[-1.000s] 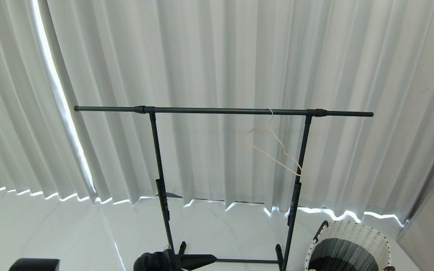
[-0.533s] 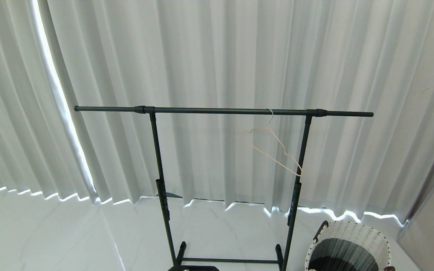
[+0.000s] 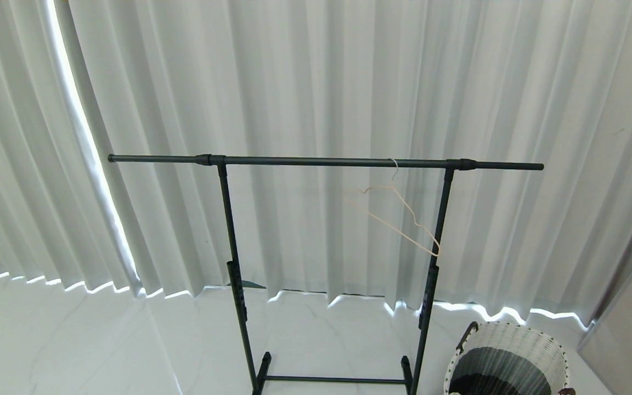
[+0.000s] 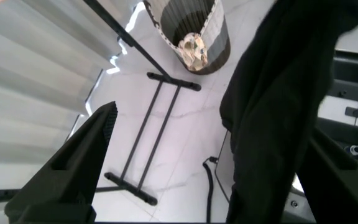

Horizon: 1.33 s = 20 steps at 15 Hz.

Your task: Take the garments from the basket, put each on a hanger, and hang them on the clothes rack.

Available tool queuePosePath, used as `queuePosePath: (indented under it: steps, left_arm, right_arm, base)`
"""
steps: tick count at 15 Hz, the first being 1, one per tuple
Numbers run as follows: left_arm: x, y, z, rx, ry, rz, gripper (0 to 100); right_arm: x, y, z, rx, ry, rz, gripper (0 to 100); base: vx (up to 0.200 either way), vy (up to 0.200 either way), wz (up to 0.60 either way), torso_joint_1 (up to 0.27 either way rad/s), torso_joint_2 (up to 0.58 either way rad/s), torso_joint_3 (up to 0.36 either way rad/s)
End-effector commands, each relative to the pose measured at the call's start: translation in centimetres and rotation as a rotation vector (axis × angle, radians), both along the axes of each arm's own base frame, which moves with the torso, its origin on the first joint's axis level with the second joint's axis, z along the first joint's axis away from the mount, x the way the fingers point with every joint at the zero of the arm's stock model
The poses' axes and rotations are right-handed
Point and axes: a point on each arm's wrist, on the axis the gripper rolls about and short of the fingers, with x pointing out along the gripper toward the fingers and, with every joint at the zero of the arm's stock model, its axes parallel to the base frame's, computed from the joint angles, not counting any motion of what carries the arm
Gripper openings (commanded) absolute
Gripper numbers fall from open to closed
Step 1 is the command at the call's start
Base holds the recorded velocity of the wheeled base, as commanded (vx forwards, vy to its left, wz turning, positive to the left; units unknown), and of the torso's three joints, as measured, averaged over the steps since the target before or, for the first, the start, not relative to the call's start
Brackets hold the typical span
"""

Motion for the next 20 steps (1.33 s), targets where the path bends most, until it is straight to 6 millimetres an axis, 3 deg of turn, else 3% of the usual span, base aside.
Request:
queuePosePath:
  steps: [1,4,5,10,15,16,20]
  left_arm:
    - [-0.1,0.2,0.1,-0.005,-0.003,-0.001,100]
    - [-0.2,0.2,0.1,-0.009,0.007,-0.015,100]
    - [-0.1,0.2,0.0,-0.008,0.009,-0.016,0]
    - [-0.1,0.5,-0.6,0.019,0.020,-0.006,0]
    - [1.4,0.8,-1.0,0.012,0.018,0.073,0]
    - [1.6,0.6,-0.9,0.000,0.012,0.078,0]
    - [1.6,0.7,-1.1,0.005,0.011,0.086,0]
  right_arm:
    - [0.3,-0.1,0.1,0.005,-0.003,-0.020,0]
    - [0.6,-0.1,0.4,0.034,-0.015,-0.042,0]
    - [0.6,-0.1,0.5,0.040,-0.018,-0.042,0]
    - [0.4,-0.5,1.0,0.070,-0.032,-0.042,0]
    - [0.3,-0.6,0.8,0.063,-0.028,-0.044,0]
    - [0.4,-0.6,0.7,0.060,-0.025,-0.043,100]
    - [0.7,-1.1,0.1,0.030,-0.038,-0.115,100]
  base:
    - [0.000,0.000,0.00,0.000,0.00,0.000]
    - [0.000,0.000,0.00,0.000,0.00,0.000]
    - [0.000,0.000,0.00,0.000,0.00,0.000]
    - [0.000,0.000,0.00,0.000,0.00,0.000]
    - [0.000,0.000,0.00,0.000,0.00,0.000]
    - [0.000,0.000,0.00,0.000,0.00,0.000]
    - [0.000,0.000,0.00,0.000,0.00,0.000]
